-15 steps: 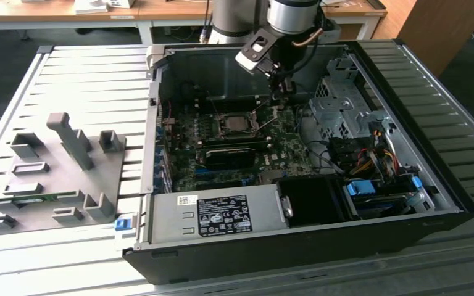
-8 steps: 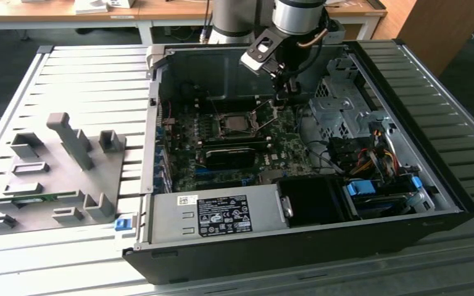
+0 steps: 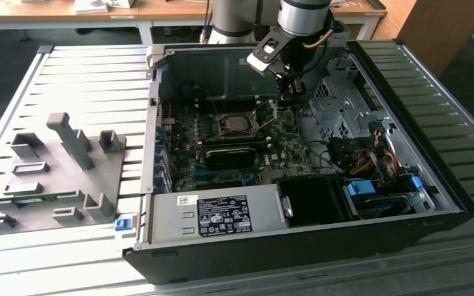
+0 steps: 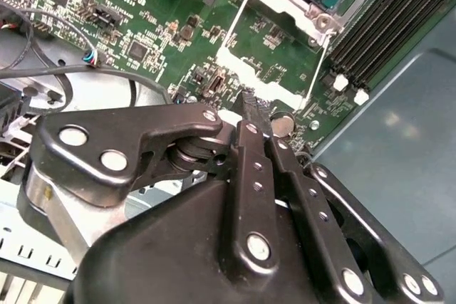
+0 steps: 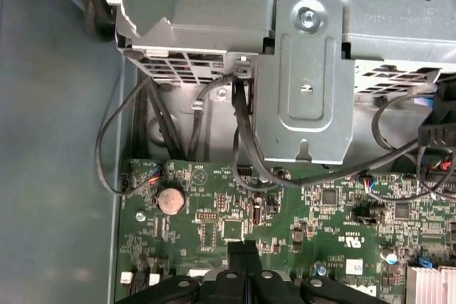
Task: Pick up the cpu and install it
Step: 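Close the cpu cover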
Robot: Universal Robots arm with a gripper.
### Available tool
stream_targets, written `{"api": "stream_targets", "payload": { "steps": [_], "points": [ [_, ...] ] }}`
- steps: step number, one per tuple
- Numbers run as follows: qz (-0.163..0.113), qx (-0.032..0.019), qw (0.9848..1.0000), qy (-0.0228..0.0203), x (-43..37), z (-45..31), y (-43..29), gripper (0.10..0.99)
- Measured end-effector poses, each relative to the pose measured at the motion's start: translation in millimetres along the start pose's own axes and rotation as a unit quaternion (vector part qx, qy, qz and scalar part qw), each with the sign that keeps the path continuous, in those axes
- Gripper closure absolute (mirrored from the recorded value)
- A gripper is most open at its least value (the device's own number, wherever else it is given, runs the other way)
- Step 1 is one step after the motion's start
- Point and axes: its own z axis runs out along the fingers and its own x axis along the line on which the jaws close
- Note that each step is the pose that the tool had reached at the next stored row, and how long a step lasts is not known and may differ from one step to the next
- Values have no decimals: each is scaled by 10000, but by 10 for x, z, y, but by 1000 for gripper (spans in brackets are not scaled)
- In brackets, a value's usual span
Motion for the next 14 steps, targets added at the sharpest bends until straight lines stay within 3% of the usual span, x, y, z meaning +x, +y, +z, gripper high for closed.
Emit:
{"api": "stream_targets", "payload": {
  "steps": [14],
  "points": [
    [0,0,10000,0,-1,65,68,980]
  ]
}}
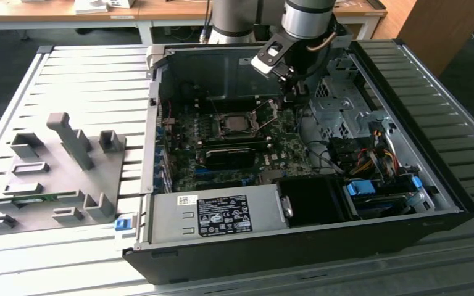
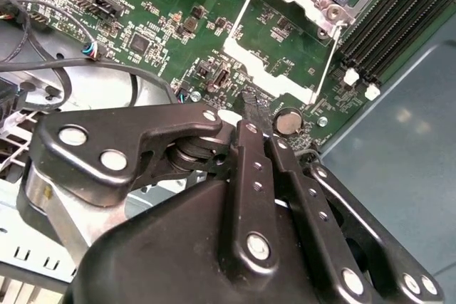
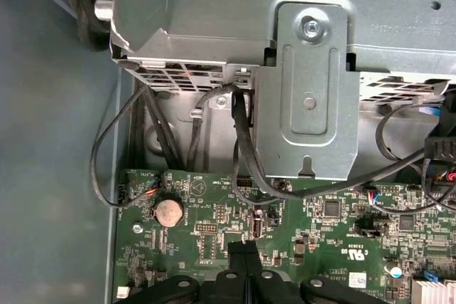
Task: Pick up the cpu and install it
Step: 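Close the cpu cover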
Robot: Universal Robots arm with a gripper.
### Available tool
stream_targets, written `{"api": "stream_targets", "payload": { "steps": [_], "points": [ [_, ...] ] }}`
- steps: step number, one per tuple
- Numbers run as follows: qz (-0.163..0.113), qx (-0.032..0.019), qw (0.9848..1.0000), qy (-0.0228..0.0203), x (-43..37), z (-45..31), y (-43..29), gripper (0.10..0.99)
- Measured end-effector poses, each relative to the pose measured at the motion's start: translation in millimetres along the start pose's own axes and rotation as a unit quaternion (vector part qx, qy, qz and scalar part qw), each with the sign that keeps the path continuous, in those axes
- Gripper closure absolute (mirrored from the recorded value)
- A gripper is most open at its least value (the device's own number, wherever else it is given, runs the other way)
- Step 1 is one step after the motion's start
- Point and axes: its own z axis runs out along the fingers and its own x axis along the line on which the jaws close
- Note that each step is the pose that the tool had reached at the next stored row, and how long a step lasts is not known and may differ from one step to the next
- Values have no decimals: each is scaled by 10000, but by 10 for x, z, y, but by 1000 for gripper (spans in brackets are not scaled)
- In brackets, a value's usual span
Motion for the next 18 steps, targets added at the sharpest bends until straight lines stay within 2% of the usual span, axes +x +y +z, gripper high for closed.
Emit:
{"api": "stream_targets", "payload": {
  "steps": [6,18],
  "points": [
    [0,0,10000,1,-1,65,6,980],
    [0,0,10000,11,2,56,-75,980]
  ]
}}
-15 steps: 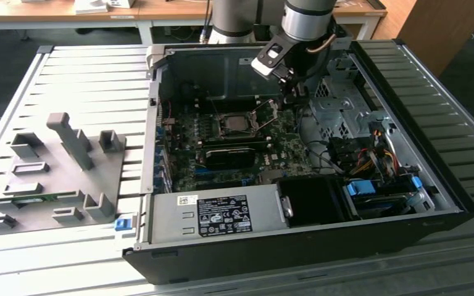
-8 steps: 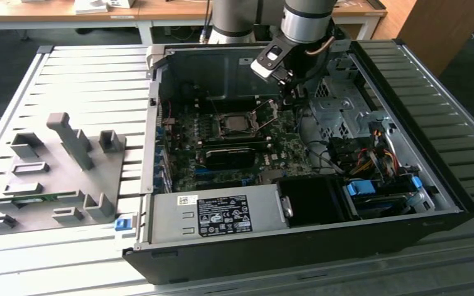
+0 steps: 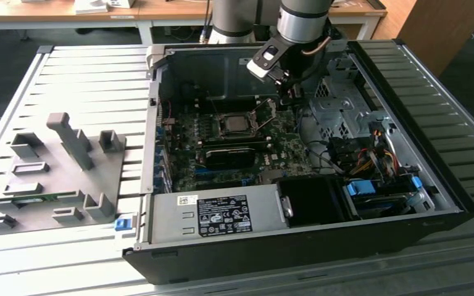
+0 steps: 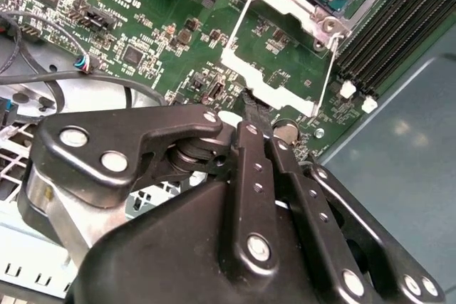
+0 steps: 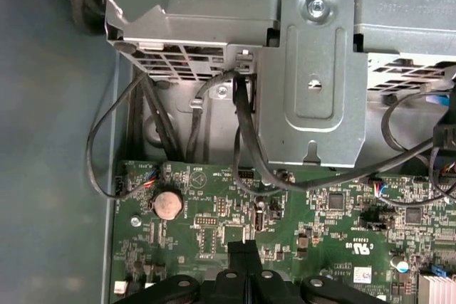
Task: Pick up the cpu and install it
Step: 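Close the cpu cover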
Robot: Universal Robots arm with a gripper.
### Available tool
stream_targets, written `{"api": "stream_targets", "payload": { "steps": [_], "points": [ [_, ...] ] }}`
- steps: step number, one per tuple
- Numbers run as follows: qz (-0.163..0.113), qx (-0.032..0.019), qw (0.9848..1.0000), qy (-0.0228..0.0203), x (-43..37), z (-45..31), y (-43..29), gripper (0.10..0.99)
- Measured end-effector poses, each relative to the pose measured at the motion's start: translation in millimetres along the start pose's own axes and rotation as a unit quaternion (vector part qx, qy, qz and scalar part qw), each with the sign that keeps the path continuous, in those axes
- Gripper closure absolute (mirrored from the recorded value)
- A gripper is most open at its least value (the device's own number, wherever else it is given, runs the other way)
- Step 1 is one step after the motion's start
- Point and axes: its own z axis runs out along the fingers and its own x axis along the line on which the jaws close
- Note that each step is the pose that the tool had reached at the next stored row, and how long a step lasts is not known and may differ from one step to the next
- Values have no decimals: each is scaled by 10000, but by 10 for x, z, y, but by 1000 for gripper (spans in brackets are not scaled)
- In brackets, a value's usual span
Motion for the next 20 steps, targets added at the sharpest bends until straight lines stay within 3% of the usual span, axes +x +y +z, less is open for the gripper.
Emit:
{"api": "stream_targets", "payload": {
  "steps": [10,20],
  "points": [
    [1,1,10000,17,2,-21,-74,980],
    [0,1,10000,18,3,-21,-98,980]
  ]
}}
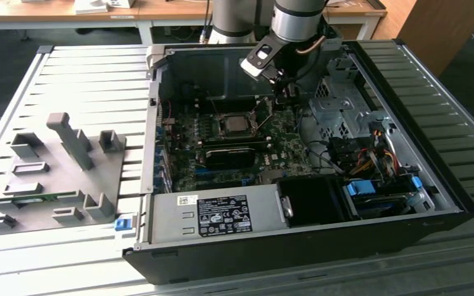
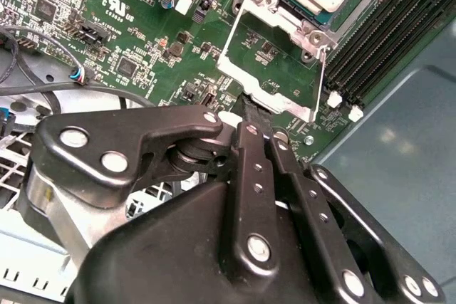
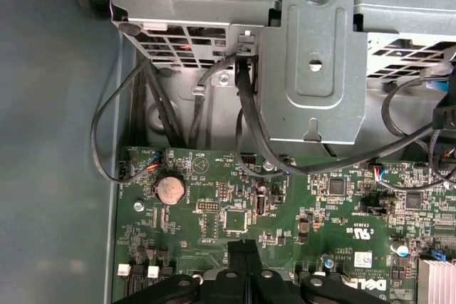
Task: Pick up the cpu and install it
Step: 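Close the cpu cover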
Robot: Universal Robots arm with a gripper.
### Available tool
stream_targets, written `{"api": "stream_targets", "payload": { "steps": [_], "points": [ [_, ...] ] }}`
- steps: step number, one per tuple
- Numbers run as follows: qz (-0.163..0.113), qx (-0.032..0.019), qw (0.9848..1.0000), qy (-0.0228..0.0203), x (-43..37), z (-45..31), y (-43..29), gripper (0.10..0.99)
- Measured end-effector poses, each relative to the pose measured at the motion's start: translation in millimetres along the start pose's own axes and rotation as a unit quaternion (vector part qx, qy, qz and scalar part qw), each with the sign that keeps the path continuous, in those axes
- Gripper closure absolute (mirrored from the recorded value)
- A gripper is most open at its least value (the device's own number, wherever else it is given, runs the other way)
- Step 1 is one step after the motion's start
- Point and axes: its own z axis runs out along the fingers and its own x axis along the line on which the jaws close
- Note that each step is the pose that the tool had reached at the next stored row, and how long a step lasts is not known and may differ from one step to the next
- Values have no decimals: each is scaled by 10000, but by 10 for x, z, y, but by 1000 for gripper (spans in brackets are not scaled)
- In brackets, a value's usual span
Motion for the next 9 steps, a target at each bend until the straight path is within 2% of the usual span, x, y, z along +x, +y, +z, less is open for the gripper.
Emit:
{"api": "stream_targets", "payload": {
  "steps": [9],
  "points": [
    [0,0,10000,0,1,2,-23,980]
  ]
}}
